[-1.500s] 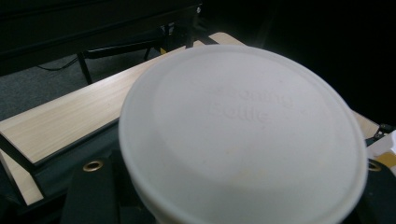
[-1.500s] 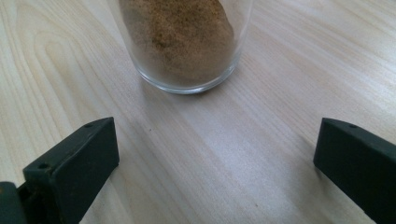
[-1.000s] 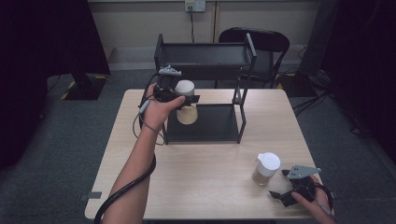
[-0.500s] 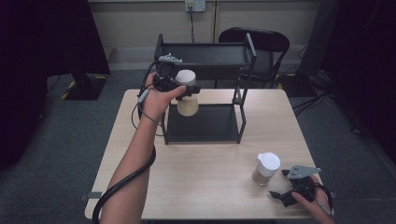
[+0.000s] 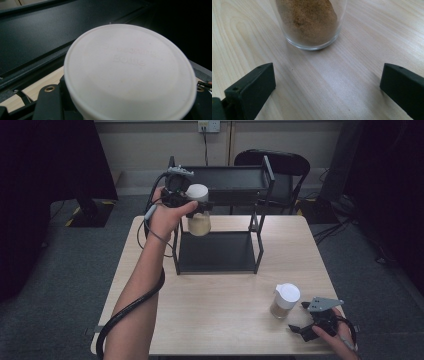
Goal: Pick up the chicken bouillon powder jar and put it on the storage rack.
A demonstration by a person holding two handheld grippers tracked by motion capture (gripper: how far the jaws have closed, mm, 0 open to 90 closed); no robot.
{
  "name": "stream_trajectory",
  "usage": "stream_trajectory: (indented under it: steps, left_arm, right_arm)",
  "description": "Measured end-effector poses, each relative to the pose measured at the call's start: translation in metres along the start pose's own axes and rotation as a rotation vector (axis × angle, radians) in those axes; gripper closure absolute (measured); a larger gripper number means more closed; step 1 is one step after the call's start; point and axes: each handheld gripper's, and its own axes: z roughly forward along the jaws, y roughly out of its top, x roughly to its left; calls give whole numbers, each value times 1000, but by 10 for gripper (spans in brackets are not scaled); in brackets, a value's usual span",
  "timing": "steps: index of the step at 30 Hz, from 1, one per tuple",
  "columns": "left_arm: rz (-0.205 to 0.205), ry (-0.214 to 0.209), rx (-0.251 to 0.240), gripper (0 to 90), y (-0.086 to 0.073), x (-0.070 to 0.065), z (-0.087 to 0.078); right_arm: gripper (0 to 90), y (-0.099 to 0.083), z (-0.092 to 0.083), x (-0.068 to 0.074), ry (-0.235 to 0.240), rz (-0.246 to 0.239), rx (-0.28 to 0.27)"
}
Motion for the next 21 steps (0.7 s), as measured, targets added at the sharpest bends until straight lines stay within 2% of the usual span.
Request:
stream_trajectory:
  steps: [13,21]
  left_arm:
    - [7,13,-11,339,22,-2,-11]
    - [1,12,7,339,39,-5,-15]
  right_arm:
    - [0,0,0,0,0,0,0]
    - [0,0,0,0,0,-1,1]
